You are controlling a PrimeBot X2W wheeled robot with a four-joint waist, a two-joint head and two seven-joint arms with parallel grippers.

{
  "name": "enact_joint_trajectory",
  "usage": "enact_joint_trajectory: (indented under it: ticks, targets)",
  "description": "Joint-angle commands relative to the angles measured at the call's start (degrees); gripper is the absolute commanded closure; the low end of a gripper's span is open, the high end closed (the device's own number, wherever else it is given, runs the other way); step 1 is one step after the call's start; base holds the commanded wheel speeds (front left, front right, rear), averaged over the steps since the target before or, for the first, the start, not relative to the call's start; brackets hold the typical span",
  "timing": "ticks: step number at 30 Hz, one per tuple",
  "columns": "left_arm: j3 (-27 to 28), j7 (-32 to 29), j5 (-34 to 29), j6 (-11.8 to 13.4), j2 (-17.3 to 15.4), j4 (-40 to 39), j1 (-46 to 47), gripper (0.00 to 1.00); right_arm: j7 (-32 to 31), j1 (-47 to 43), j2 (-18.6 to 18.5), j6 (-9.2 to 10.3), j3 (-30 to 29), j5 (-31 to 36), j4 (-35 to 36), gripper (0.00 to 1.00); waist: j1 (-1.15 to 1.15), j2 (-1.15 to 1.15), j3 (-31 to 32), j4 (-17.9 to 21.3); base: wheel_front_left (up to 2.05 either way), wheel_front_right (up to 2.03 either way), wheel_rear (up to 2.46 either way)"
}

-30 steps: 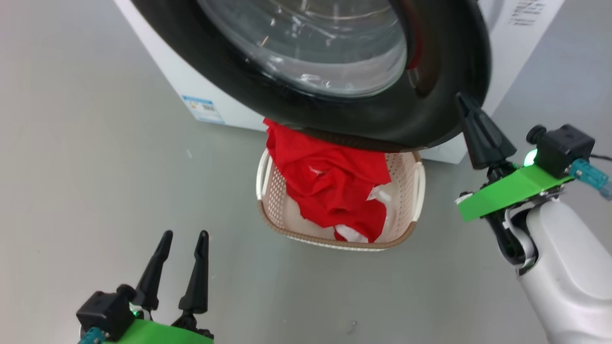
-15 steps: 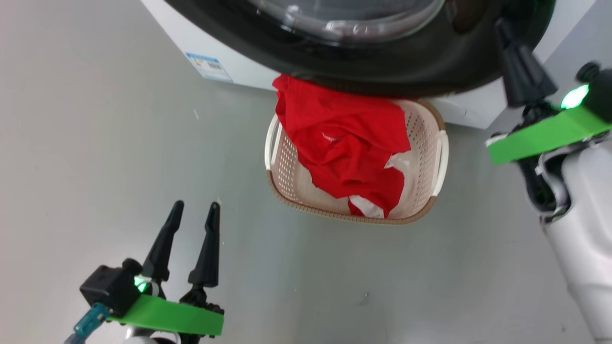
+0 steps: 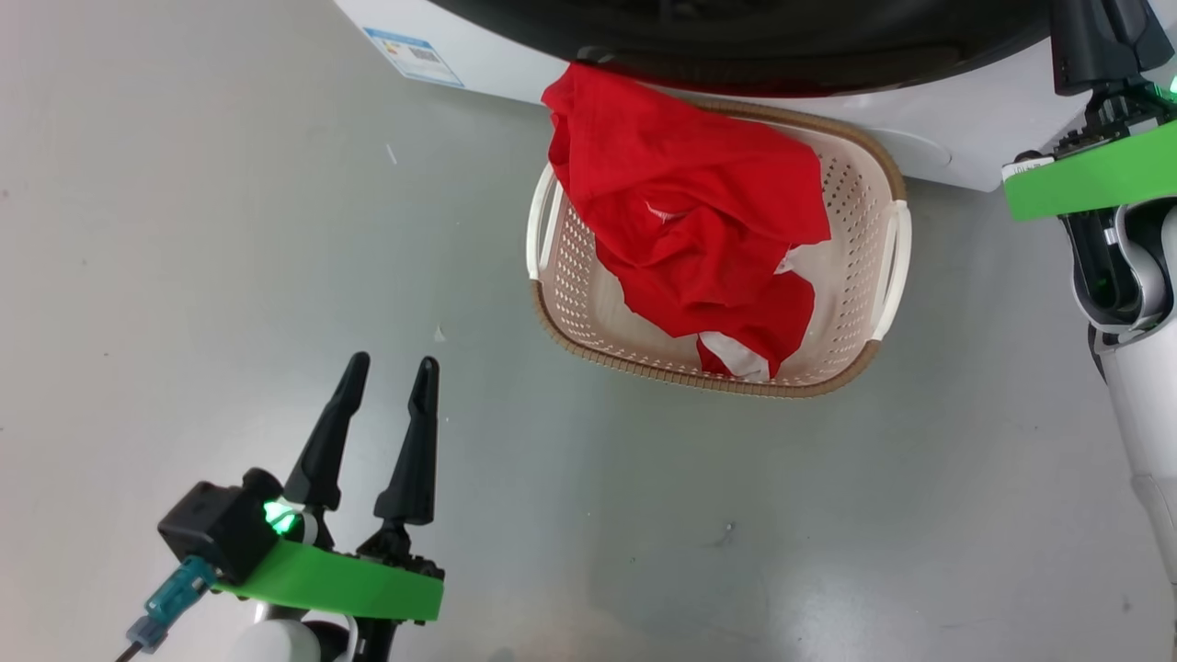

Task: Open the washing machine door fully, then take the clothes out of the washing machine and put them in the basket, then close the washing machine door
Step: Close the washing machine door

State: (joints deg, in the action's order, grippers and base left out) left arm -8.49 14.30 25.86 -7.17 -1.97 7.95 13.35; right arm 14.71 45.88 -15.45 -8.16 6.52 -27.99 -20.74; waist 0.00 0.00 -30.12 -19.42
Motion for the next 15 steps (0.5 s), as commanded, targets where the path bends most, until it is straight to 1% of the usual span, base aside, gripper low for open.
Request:
enact_joint_trajectory:
  ticks: [1, 4, 12, 13, 14, 15]
  targets:
    - [1.76, 0.7, 0.23, -0.32, -0.91, -1.33, 0.69, 0.0, 0.29, 2.3, -0.12, 0.67, -1.46, 0.01, 1.22, 1.0, 0.0, 0.0, -0.37, -0.21, 0.0, 0.0, 0.0]
    - [1.72, 0.7, 0.22, -0.32, -0.91, -1.08, 0.76, 0.0, 0.29, 2.41, 0.32, 0.67, -1.36, 0.15, 1.3, 1.0, 0.0, 0.0, -0.19, -0.07, 0.0, 0.0, 0.0]
    - [2.18, 0.7, -0.71, -0.32, -0.91, -0.01, 0.61, 0.0, 0.29, -2.39, 0.88, 0.67, 2.66, 0.06, 0.87, 1.0, 0.0, 0.0, 2.21, 1.06, 0.0, 0.0, 0.0]
    - [2.33, 0.7, -0.99, -0.32, -0.91, 0.09, 0.56, 0.0, 0.29, -3.23, 0.94, 0.67, 3.09, 0.01, 0.83, 0.91, 0.0, 0.0, 2.58, 1.29, 0.0, 0.0, 0.0]
    - [2.49, 0.7, -1.27, -0.32, -0.91, 0.19, 0.5, 0.0, 0.29, -4.09, 1.01, 0.67, 3.42, -0.06, 0.83, 0.64, 0.0, 0.0, 2.94, 1.52, 0.0, 0.0, 0.0]
    - [2.67, 0.7, -1.59, -0.32, -0.91, 0.27, 0.45, 0.0, 0.29, -4.92, 1.11, 0.67, 3.56, -0.15, 0.86, 0.51, 0.0, 0.0, 3.3, 1.77, 0.0, 0.0, 0.0]
